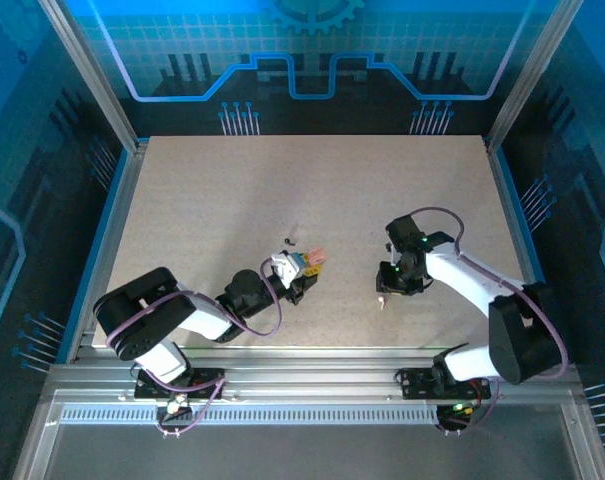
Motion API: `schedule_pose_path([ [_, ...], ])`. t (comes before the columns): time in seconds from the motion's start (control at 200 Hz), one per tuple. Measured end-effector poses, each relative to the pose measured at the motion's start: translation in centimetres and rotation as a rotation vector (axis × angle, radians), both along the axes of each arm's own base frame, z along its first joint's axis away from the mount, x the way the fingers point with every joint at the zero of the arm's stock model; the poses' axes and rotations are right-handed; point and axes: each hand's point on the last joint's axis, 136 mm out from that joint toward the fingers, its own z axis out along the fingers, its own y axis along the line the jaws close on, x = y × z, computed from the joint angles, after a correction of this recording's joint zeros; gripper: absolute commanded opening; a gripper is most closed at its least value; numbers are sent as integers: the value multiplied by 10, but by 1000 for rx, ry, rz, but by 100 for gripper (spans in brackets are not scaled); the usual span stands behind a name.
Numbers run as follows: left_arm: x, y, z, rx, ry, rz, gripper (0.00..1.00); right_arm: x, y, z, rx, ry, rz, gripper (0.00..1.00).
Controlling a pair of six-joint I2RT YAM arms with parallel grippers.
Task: Insert the wireless bluetooth earbuds into the charging case
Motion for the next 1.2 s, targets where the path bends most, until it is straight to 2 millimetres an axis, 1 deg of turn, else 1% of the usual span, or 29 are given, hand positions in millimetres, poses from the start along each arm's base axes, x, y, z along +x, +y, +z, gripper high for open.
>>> schedule_pose_path([
  [0.185, 0, 0, 0, 1, 0, 0, 18, -2, 1, -16, -34, 62, 15, 31],
  [0.375, 0, 0, 0, 1, 0, 1, 18, 1, 6, -21, -43, 83, 28, 31],
  [0.56, 0, 0, 0, 1, -1, 3, 18, -1, 8, -26, -62, 110, 43, 32],
  [0.73, 1, 1, 0, 8, -10, 7, 19, 3, 12, -29, -88, 115, 64, 32],
  [0.956, 1, 1, 0, 13, -14, 7, 19, -3, 10, -28, -135, 135, 87, 31],
  [1.196, 1, 1, 0, 15, -17, 10, 20, -3, 8, -26, -159, 133, 95, 29],
])
